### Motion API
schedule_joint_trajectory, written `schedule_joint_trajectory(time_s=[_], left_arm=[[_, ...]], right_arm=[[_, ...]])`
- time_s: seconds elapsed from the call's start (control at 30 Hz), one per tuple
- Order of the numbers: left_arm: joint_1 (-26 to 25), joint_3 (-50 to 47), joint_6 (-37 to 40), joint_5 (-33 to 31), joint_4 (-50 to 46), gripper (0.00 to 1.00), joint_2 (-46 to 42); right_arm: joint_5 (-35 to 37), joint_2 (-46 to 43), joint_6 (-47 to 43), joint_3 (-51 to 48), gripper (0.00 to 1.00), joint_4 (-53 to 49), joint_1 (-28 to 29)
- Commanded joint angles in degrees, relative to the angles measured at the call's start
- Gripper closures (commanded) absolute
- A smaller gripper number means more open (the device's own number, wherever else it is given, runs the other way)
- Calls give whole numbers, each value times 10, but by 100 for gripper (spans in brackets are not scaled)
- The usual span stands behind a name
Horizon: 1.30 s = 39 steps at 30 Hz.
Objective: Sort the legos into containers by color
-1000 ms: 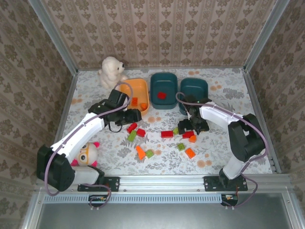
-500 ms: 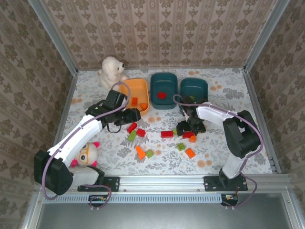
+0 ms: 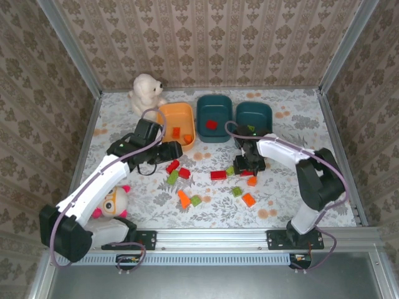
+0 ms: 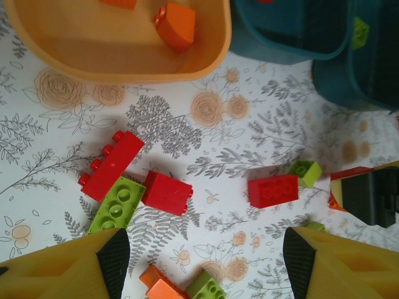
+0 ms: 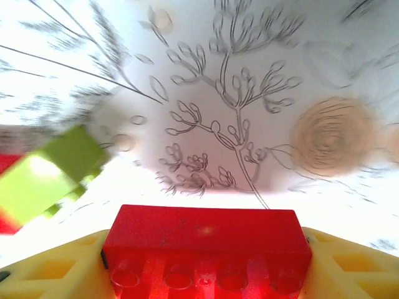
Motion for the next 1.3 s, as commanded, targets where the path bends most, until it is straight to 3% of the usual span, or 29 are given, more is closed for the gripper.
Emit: schedule_joint_trajectory(time_s=[0.0,0.37,0.6,0.8,0.97,1.27], left_arm=[[-4,-5,-19,-20,21,30,-43],[-2,13,-28,-33,38,29,-31],[-3,3,-30,-39,18,28,-50],[-3,-14,-37,-46,3,28,-76],[-3,-26,-38,-42,-4,27,-82],[-3,-30,-21,-20,-59,27,-66]], right_arm=[[49,-56,18,80,43,-28,24],[4,209,21,387,44,-28,28],[-15,371,55,554,44,-92,16],[-31,412,71,578,39,-82,5],[-33,434,71,615,23,-102,-2],[-28,309,39,608,17,-42,5]])
